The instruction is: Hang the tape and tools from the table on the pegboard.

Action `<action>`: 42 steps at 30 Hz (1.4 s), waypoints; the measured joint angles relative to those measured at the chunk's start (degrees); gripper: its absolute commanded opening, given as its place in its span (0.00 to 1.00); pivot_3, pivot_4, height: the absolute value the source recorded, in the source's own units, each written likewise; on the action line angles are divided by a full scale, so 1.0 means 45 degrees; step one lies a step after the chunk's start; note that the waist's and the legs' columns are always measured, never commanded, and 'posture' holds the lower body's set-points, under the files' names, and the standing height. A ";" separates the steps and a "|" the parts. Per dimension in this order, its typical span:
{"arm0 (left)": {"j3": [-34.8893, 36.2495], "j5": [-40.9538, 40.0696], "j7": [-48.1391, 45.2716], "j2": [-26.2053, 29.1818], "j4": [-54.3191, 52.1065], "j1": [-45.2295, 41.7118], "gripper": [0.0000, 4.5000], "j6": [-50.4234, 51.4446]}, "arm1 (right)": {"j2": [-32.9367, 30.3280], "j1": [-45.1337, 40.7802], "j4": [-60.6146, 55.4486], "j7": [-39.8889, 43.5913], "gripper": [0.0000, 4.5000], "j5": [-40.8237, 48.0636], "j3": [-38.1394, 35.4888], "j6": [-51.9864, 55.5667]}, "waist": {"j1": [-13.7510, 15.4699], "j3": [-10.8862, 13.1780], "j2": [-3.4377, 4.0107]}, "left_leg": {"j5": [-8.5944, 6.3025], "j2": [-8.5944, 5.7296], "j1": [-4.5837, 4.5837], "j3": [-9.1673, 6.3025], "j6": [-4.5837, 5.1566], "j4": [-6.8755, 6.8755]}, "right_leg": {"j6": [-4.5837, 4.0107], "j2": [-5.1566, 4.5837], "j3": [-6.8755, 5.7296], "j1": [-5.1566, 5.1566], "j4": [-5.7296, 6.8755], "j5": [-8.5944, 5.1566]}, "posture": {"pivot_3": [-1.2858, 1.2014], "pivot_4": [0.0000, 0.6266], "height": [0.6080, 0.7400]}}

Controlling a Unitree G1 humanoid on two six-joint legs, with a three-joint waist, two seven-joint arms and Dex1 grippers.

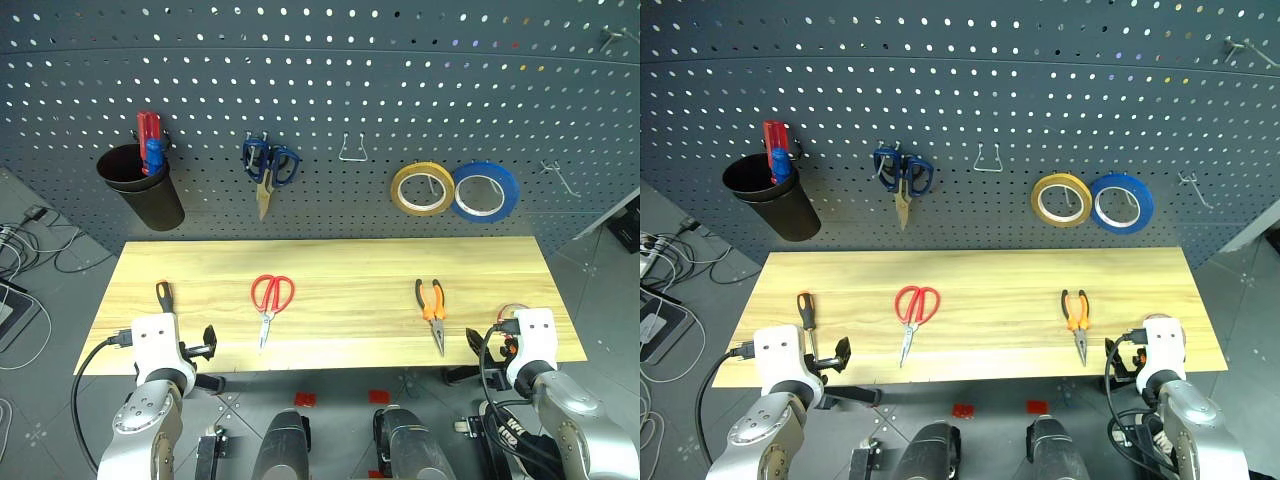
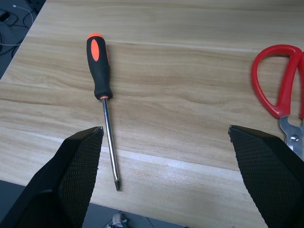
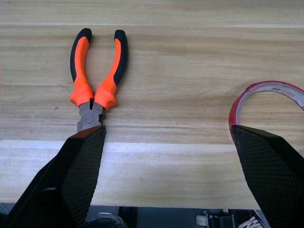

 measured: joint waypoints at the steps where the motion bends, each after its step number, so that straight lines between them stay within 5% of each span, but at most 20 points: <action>1: 0.0000 0.0000 -0.0001 0.0003 0.0008 -0.0003 0.99 0.0000 | 0.0004 -0.0005 0.0000 -0.0020 1.00 0.0000 0.0001 0.0000 | 0.0000 0.0000 0.0000 | 0.0000 0.0000 0.0000 0.0000 0.0000 0.0000 | 0.0000 0.0000 0.0000 0.0000 0.0000 0.0000 | 0.59 0.40 1.00; 30: -0.0275 0.0028 0.0002 -0.0036 0.0014 -0.0033 0.99 0.0024 | 0.0050 -0.0101 0.0006 -0.0296 1.00 -0.0007 -0.0004 0.0016 | -0.0005 0.0013 -0.0002 | 0.0000 0.0000 0.0002 0.0000 0.0000 0.0000 | 0.0000 0.0000 0.0002 0.0001 0.0001 0.0000 | 0.58 0.45 1.00; 35: -0.1518 0.0508 -0.0852 0.1234 0.0061 -0.0692 0.99 -0.0479 | -0.0064 -0.0641 0.0421 -0.0409 1.00 -0.0067 -0.0053 0.0051 | 0.0011 0.0159 0.0010 | 0.0001 -0.0004 0.0012 -0.0003 -0.0001 0.0002 | -0.0001 -0.0001 -0.0001 0.0011 0.0005 0.0000 | 0.57 0.49 1.00; 42: -0.5177 0.0481 -0.4072 0.2344 0.0957 -0.4666 0.99 -0.1506 | -0.0366 -0.1776 0.1094 -0.0656 1.00 0.0002 -0.0531 0.0626 | -0.0027 0.0598 0.0049 | 0.0006 -0.0012 0.0007 -0.0002 -0.0006 0.0008 | 0.0000 -0.0008 -0.0008 0.0015 0.0008 0.0001 | 0.54 0.60 1.00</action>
